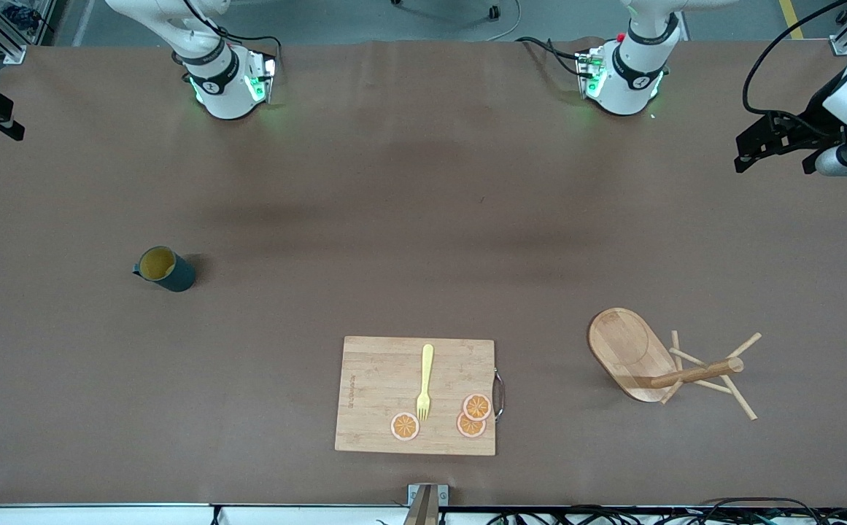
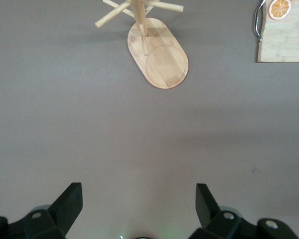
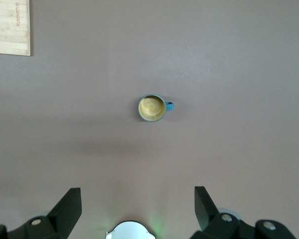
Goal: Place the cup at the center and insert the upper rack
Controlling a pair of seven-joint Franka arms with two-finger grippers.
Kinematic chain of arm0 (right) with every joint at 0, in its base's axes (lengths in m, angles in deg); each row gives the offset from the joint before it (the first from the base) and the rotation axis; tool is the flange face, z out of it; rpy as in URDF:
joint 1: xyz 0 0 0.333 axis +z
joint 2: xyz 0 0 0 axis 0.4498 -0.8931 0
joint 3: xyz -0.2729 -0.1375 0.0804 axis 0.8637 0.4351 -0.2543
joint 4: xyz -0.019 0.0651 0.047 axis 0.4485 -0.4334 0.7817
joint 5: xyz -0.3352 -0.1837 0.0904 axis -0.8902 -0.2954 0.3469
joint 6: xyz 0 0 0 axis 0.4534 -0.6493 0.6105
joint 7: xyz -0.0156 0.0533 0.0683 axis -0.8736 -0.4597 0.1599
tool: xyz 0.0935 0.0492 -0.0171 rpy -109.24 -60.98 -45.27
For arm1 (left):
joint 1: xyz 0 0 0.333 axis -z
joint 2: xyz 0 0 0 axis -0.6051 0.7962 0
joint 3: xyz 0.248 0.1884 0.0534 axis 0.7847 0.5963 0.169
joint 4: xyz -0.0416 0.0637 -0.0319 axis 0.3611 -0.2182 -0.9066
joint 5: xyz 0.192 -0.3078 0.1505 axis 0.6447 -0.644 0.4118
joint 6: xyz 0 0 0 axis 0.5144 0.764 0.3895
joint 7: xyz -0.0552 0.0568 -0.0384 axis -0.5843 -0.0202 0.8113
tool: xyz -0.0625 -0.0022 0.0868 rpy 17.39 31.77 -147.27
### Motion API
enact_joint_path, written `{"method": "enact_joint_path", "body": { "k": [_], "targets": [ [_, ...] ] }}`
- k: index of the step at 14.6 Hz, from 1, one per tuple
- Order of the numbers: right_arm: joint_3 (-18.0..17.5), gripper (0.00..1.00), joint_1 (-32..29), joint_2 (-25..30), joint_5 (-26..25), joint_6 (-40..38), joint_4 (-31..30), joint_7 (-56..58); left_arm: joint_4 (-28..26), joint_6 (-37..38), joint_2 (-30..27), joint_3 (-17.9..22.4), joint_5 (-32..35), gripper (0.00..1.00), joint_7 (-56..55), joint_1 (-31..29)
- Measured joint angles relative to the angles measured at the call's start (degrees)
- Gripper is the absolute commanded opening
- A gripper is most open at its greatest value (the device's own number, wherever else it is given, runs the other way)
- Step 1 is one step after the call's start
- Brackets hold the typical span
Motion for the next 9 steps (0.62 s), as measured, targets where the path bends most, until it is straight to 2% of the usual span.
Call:
{"method": "enact_joint_path", "body": {
  "k": [9],
  "targets": [
    [0.0,1.0,0.0,-0.6,0.0,-0.1,0.6,1.7,1.3,1.0,0.0,0.0,0.0,1.0,-0.9,0.2]
  ]
}}
